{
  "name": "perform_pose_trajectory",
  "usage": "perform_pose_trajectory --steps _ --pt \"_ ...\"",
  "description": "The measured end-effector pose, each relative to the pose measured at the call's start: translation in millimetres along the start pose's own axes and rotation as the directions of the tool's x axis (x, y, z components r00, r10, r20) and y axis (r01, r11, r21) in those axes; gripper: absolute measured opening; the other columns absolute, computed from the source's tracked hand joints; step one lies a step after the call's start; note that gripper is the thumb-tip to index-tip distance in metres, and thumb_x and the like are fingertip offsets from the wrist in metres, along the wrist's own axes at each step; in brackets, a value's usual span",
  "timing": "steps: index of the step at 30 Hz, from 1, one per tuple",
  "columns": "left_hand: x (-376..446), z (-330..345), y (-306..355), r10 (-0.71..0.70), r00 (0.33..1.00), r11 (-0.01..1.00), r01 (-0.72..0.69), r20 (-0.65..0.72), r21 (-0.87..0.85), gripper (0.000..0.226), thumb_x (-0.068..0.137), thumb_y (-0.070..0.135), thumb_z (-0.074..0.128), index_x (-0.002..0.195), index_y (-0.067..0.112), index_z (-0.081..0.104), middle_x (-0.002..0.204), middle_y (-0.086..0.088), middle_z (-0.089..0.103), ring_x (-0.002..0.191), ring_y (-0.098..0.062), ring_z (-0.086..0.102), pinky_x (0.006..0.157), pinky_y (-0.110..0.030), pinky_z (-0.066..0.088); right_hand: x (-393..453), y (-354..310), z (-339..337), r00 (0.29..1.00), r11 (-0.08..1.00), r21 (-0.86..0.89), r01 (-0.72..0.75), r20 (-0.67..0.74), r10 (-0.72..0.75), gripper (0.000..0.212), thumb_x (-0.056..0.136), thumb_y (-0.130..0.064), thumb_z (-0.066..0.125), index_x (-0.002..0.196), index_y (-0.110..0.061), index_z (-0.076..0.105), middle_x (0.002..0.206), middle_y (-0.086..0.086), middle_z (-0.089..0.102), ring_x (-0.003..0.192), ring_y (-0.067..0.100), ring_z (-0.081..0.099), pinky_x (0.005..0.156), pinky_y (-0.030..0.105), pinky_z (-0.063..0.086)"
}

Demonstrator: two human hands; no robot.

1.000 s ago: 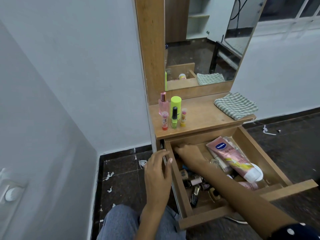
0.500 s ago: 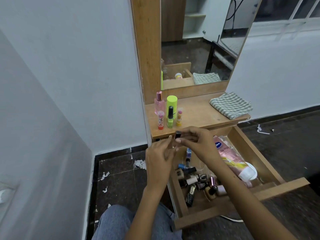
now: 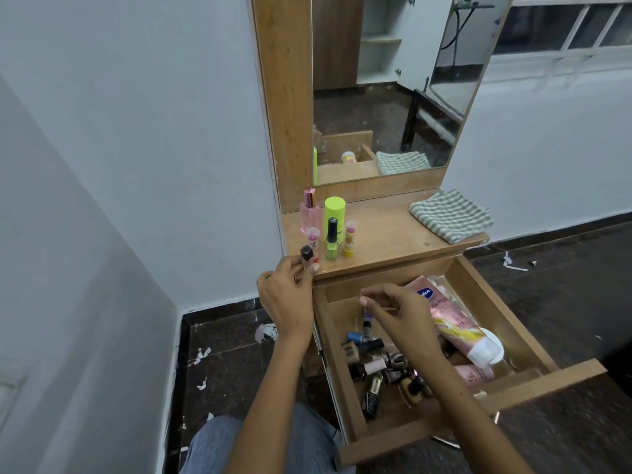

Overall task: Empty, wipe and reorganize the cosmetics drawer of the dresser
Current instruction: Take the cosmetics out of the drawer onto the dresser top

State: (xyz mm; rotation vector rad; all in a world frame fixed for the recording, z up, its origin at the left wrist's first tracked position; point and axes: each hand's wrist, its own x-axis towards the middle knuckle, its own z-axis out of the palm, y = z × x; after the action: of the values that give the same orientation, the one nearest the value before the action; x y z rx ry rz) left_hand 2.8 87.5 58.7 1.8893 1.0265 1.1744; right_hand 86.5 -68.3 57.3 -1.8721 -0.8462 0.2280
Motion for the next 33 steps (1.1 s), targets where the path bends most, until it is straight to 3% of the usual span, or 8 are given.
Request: perform_pose_trajectory --steps 5,10,15,21,25,29,31,33 --pt "2.7 4.8 -2.5 0.032 0.999 0.999 -0.032 0.011 0.007 0.024 0.076 0.028 0.078 0.093 0.013 0.073 0.086 0.003 0.074 0.072 0.006 0.058 0.086 -0.047 0.052 -3.5 12.0 -6.3 1.000 0.999 -0.035 -0.022 -0.015 0.022 0.012 0.085 -0.019 0.070 0.097 -0.017 0.073 0.087 -0.011 0.073 0.083 -0.001 0.067 0.075 0.023 0.057" --pt "-3.4 0.8 -2.5 0.049 0.998 0.998 -0.047 0.042 -0.036 0.032 0.076 0.026 0.079 0.104 0.012 0.072 0.093 0.001 0.074 0.087 -0.009 0.069 0.075 -0.014 0.047 4.1 21.5 -13.9 0.999 0.996 -0.089 -0.022 0.021 0.024 0.011 0.083 -0.018 0.071 0.094 -0.020 0.073 0.086 -0.013 0.072 0.082 -0.001 0.066 0.075 0.023 0.056" --pt "-30.3 -6.3 0.7 0.149 0.987 0.987 -0.145 -0.053 0.067 0.039 0.079 0.023 0.076 0.115 0.012 0.066 0.105 0.001 0.070 0.096 0.000 0.048 0.081 -0.032 0.044 20.1 34.7 -16.5 0.989 0.911 -0.410 -0.046 0.113 0.101 0.021 0.086 -0.013 0.066 0.104 -0.025 0.069 0.098 -0.011 0.071 0.088 0.002 0.064 0.081 0.031 0.056" --pt "-71.6 -10.1 -7.3 0.329 0.941 0.933 -0.338 0.085 0.124 0.028 0.086 0.018 0.069 0.114 0.014 0.065 0.115 0.004 0.064 0.111 -0.011 0.053 0.093 -0.039 0.043 37.5 32.3 -3.3 0.816 0.559 -0.704 0.439 0.572 0.080 0.046 0.086 -0.001 0.057 0.123 -0.028 0.058 0.140 0.001 0.046 0.120 0.017 0.051 0.090 0.031 0.052" --pt "-74.1 -9.4 -5.3 0.331 0.934 0.929 -0.348 0.135 0.128 0.027 0.087 0.015 0.067 0.113 0.014 0.066 0.119 0.004 0.063 0.115 -0.012 0.053 0.097 -0.035 0.041 48.9 41.4 1.7 0.733 0.390 -0.685 0.616 0.679 0.035 0.034 0.087 -0.005 0.057 0.118 -0.022 0.059 0.132 0.004 0.050 0.122 0.021 0.048 0.089 0.034 0.052" --pt "-66.3 -3.7 -1.6 0.367 0.900 0.883 -0.417 0.236 0.217 0.033 0.087 0.013 0.066 0.120 0.012 0.064 0.131 -0.004 0.058 0.124 -0.018 0.052 0.106 -0.040 0.035 53.3 46.9 -1.2 0.782 0.460 -0.695 0.554 0.624 0.001 0.017 0.090 -0.019 0.058 0.105 -0.023 0.064 0.112 -0.001 0.062 0.106 0.019 0.059 0.074 0.028 0.048" --pt "-62.5 -1.4 -2.0 0.425 0.855 0.824 -0.502 0.299 0.265 0.037 0.087 0.012 0.065 0.123 0.011 0.060 0.134 -0.007 0.055 0.128 -0.020 0.048 0.108 -0.045 0.033 49.6 43.4 -5.8 0.870 0.640 -0.667 0.381 0.493 -0.004 0.016 0.088 -0.023 0.063 0.103 -0.023 0.067 0.106 -0.003 0.068 0.099 0.015 0.063 0.074 0.029 0.050" --pt "-58.5 0.1 -3.2 0.453 0.819 0.771 -0.558 0.352 0.306 0.043 0.087 0.011 0.064 0.129 0.011 0.056 0.138 -0.007 0.051 0.132 -0.020 0.043 0.111 -0.046 0.028 42.6 30.8 -11.9 0.947 0.879 -0.454 0.149 0.321 0.006 0.013 0.081 -0.021 0.072 0.093 -0.025 0.069 0.092 -0.008 0.071 0.088 0.007 0.066 0.078 0.031 0.054"
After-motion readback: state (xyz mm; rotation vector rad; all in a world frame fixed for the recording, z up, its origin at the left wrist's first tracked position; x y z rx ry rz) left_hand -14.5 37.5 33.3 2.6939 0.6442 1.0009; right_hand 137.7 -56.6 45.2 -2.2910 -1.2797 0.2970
